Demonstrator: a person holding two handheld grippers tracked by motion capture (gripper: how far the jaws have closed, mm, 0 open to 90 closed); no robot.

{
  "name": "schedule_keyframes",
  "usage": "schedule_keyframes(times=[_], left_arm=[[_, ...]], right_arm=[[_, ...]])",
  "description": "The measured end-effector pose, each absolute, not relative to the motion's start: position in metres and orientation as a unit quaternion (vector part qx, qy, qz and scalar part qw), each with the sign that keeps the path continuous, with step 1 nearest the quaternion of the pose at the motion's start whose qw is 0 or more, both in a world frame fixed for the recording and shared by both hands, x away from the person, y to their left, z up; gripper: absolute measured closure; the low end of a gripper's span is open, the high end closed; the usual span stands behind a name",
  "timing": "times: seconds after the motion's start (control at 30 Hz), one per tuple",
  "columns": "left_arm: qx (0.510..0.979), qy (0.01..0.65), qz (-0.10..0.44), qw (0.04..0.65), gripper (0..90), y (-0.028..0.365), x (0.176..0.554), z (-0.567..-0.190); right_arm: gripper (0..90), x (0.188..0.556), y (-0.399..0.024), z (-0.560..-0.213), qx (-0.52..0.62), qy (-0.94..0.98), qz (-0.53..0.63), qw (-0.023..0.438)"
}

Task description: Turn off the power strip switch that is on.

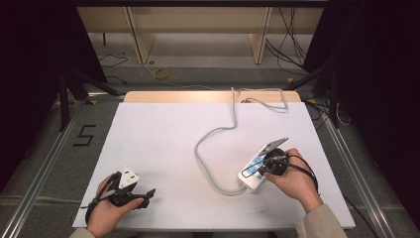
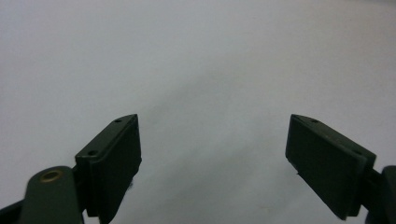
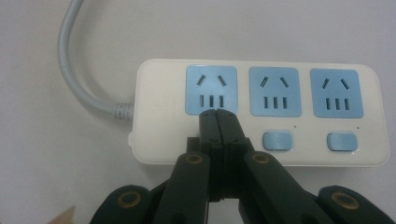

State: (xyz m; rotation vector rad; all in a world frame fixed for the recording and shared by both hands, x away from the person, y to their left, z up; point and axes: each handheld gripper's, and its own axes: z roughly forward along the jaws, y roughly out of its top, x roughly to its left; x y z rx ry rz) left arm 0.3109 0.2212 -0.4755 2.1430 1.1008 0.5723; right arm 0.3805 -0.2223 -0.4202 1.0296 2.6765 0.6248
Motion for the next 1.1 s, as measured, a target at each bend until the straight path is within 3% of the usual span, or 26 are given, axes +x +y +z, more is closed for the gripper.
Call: schedule_keyframes(times=[1.1], left_arm=[[0.816, 0.419, 0.219, 0.333, 18.2, 0.22, 0.308, -0.475]], right_arm=[[90.0, 0.369, -0.24, -0.42, 0.323, 0.91, 0.236, 0.105]])
